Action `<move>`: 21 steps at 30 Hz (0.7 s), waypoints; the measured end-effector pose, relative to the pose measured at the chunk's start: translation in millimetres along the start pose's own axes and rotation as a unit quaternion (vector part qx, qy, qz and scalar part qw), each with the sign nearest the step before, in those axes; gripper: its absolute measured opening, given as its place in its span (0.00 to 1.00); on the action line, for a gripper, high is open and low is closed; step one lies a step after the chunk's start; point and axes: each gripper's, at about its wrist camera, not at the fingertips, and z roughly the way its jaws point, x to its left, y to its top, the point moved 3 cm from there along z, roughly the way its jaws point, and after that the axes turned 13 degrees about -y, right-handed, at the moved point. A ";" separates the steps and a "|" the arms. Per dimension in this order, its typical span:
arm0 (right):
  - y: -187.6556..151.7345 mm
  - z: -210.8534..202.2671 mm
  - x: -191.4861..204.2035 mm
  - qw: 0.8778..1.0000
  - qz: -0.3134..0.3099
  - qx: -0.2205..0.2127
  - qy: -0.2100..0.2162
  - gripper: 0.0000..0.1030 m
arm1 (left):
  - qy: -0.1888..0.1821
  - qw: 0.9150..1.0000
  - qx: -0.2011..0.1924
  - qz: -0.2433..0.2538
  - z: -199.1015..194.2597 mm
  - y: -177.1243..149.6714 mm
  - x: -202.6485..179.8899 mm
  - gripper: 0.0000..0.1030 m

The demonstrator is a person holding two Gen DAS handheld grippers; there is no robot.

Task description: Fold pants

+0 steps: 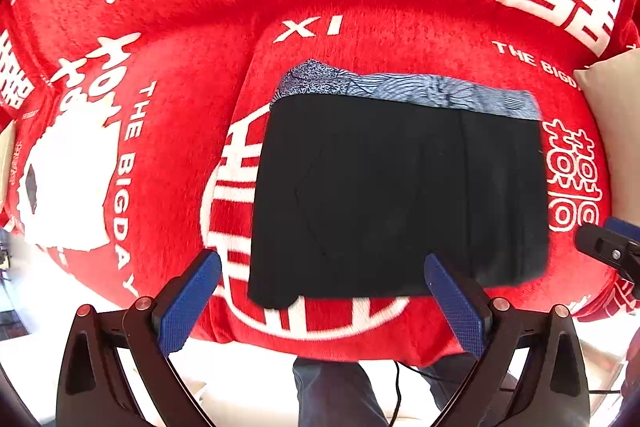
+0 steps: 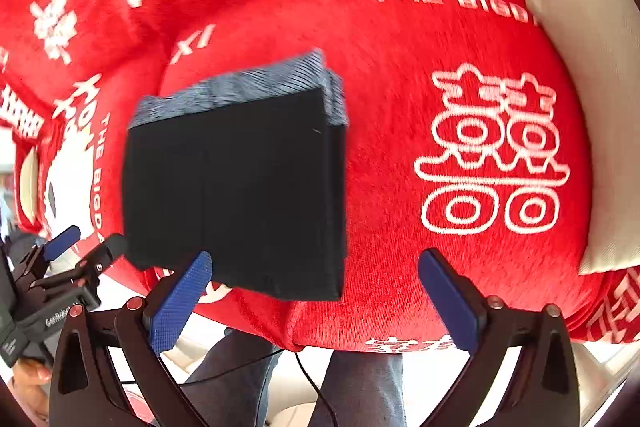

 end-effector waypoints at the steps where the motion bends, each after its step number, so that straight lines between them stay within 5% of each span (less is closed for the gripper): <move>1: -0.7 -7.3 3.9 1.000 -0.010 -0.007 -0.009 1.00 | -0.003 1.000 0.000 -0.001 -4.2 -2.1 -1.2 0.99; 21: -53.5 -66.0 53.8 0.995 0.024 -0.048 -0.083 1.00 | 0.010 0.998 0.001 0.060 -47.9 -32.3 8.0 0.99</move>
